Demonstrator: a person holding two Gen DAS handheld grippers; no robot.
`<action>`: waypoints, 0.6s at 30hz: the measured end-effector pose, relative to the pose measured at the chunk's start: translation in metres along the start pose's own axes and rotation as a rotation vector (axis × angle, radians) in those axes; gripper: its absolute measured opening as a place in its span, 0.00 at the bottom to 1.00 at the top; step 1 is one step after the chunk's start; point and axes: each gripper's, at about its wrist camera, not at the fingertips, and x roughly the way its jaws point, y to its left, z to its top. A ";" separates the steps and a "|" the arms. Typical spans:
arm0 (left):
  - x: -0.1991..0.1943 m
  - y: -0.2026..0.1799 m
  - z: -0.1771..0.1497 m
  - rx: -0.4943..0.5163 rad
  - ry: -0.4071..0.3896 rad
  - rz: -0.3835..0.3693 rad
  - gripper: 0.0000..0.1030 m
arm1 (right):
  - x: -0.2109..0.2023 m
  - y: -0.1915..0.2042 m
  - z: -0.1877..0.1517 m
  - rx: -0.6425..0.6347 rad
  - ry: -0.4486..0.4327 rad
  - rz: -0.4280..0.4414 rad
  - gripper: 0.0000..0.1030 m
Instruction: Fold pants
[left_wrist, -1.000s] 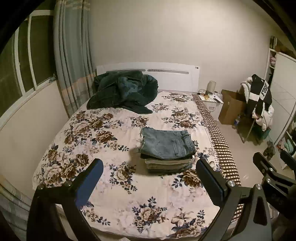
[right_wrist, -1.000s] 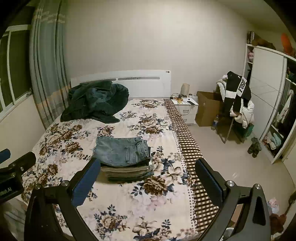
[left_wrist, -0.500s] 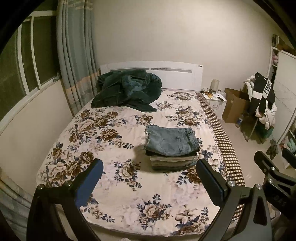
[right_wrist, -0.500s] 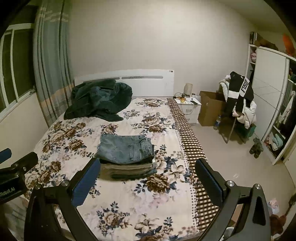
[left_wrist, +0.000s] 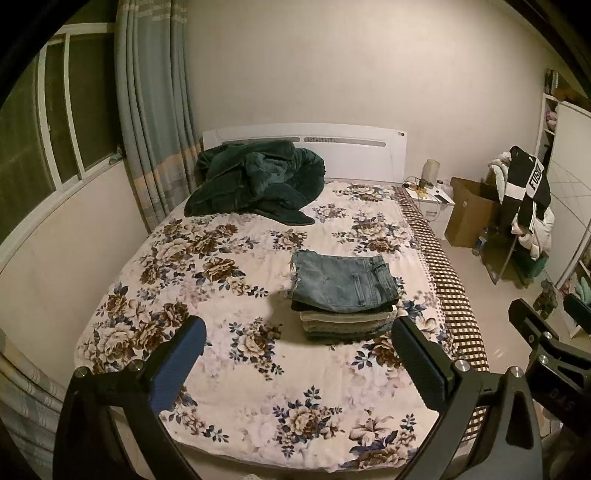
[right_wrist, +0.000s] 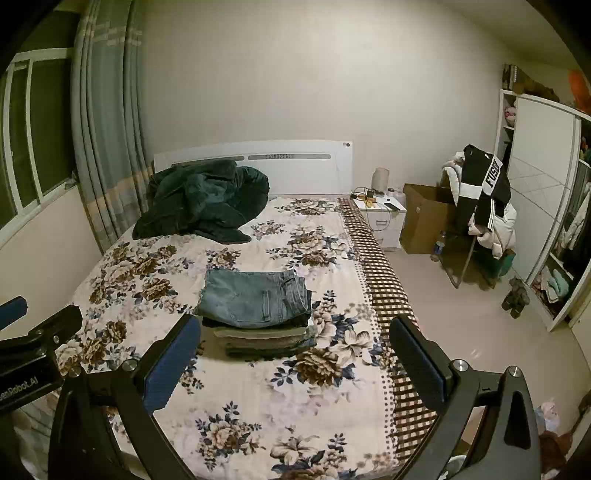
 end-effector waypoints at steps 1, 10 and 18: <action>-0.001 -0.001 0.000 0.000 0.000 0.001 0.99 | 0.000 0.000 0.001 0.003 -0.001 0.001 1.00; -0.002 -0.005 0.004 -0.003 0.009 -0.007 0.99 | 0.000 0.000 0.003 0.004 0.002 0.001 1.00; -0.003 -0.006 0.004 -0.004 0.007 -0.005 0.99 | -0.001 -0.001 0.001 0.007 0.000 0.001 1.00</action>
